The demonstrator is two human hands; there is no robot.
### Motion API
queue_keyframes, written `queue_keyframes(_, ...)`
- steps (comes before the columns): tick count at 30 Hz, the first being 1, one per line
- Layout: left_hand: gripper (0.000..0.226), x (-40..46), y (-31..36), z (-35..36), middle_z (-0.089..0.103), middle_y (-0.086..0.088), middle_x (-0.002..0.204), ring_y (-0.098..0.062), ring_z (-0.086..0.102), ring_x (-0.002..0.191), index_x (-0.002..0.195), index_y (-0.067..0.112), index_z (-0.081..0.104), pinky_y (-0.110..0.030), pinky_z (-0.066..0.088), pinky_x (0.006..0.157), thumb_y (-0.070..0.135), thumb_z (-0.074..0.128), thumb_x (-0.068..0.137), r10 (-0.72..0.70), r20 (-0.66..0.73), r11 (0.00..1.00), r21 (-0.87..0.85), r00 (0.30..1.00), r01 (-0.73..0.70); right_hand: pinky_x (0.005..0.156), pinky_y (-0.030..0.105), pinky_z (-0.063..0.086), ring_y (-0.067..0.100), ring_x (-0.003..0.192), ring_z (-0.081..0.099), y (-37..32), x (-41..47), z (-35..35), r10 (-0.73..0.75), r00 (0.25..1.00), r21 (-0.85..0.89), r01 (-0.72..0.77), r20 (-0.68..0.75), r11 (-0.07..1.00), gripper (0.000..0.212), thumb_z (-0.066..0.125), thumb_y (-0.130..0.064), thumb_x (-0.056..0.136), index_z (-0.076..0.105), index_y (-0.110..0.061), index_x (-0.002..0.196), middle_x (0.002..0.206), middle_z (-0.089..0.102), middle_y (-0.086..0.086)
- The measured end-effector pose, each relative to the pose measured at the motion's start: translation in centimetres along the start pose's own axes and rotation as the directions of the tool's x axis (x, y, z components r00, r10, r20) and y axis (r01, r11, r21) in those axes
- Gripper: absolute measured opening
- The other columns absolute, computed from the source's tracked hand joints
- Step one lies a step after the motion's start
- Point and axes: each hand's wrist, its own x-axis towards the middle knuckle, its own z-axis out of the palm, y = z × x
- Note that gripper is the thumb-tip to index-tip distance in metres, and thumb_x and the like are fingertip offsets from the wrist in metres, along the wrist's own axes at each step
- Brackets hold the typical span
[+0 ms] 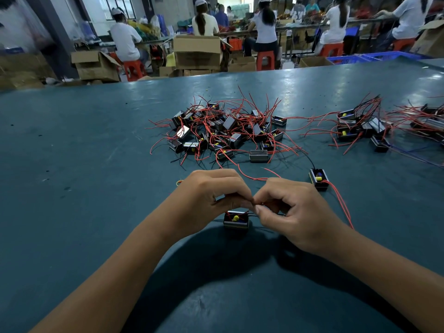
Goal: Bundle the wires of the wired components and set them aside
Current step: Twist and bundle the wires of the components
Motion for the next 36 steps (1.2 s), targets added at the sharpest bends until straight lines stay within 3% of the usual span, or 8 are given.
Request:
queue_keyframes(6,0.016,0.2,0.7,0.3,0.059,-0.007,0.089,-0.022,0.056,0.079,0.095,0.003,0.071,-0.037,0.048,0.067,0.016,0.061,0.098,0.008,-0.012,0.987,0.163,1.000,-0.006,0.059,0.012,0.035,0.003,0.058,0.047,-0.1,0.0,0.0,0.071,0.996,0.098,-0.066,-0.047,0.993,0.008,0.067,-0.008,0.080,0.068,-0.015,0.076,0.067,0.055,-0.008)
queue_keyframes(10,0.024,0.5,1.7,0.8,0.054,-0.007,0.090,-0.016,0.046,0.078,0.098,0.001,0.068,-0.028,0.042,0.069,0.019,0.051,0.100,-0.029,-0.012,0.969,0.245,1.000,0.031,0.057,0.017,0.034,0.004,0.056,0.040,0.0,0.0,0.3,0.160,0.984,0.172,-0.145,-0.078,0.974,0.023,0.071,0.001,0.082,0.066,-0.019,0.073,0.061,0.046,-0.012)
queue_keyframes(12,0.025,0.5,2.1,1.1,0.049,-0.002,0.089,-0.009,0.038,0.078,0.096,0.001,0.065,-0.022,0.035,0.070,0.020,0.049,0.102,-0.080,-0.019,0.969,0.231,0.997,0.082,0.057,0.017,0.033,0.004,0.056,0.038,-0.1,0.1,0.4,0.186,0.979,0.191,-0.167,-0.087,0.967,0.015,0.070,-0.004,0.081,0.067,-0.016,0.072,0.059,0.043,-0.013)
queue_keyframes(20,0.017,0.4,2.6,2.0,0.047,0.015,0.064,-0.002,0.042,0.059,0.084,0.019,0.058,-0.014,0.032,0.056,0.024,0.058,0.100,-0.417,-0.040,0.907,-0.079,0.908,0.413,0.052,0.013,0.031,0.003,0.050,0.038,-0.7,0.1,0.5,0.224,0.959,0.183,-0.192,-0.174,0.964,0.008,0.068,-0.012,0.078,0.068,-0.018,0.071,0.053,0.045,-0.018)
queue_keyframes(27,0.024,0.6,2.8,2.1,0.044,0.015,0.056,-0.003,0.035,0.052,0.076,0.020,0.058,-0.019,0.030,0.050,0.018,0.056,0.100,-0.536,0.022,0.819,-0.231,0.844,0.526,0.055,0.017,0.034,0.008,0.055,0.044,-1.0,0.1,0.4,0.119,0.976,0.021,-0.117,-0.183,0.993,0.007,0.067,-0.013,0.076,0.067,-0.013,0.069,0.058,0.049,-0.005)
queue_keyframes(30,0.029,0.7,2.9,2.3,0.042,0.011,0.054,-0.008,0.033,0.051,0.067,0.018,0.057,-0.024,0.027,0.049,0.014,0.058,0.096,-0.627,0.066,0.706,-0.374,0.776,0.602,0.055,0.020,0.037,0.012,0.057,0.047,-1.0,0.0,0.3,0.048,0.987,-0.081,-0.061,-0.152,0.995,0.006,0.067,-0.012,0.076,0.066,-0.012,0.071,0.062,0.053,0.000)
queue_keyframes(34,0.032,0.8,3.2,2.4,0.042,0.002,0.052,-0.011,0.028,0.047,0.059,0.018,0.058,-0.025,0.020,0.046,0.015,0.060,0.091,-0.726,0.192,0.457,-0.584,0.661,0.671,0.057,0.022,0.038,0.012,0.059,0.048,-1.0,0.0,0.4,-0.027,0.990,-0.172,0.004,-0.135,0.985,0.007,0.067,-0.010,0.077,0.065,-0.012,0.071,0.064,0.053,-0.001)
queue_keyframes(36,0.032,0.7,3.1,2.1,0.045,0.004,0.050,-0.011,0.031,0.045,0.065,0.013,0.061,-0.022,0.023,0.045,0.013,0.058,0.096,-0.711,0.181,0.472,-0.593,0.679,0.652,0.057,0.021,0.037,0.011,0.059,0.046,-0.8,0.0,0.3,-0.023,0.988,-0.161,-0.002,-0.151,0.987,0.008,0.068,-0.010,0.077,0.064,-0.012,0.071,0.063,0.052,-0.002)
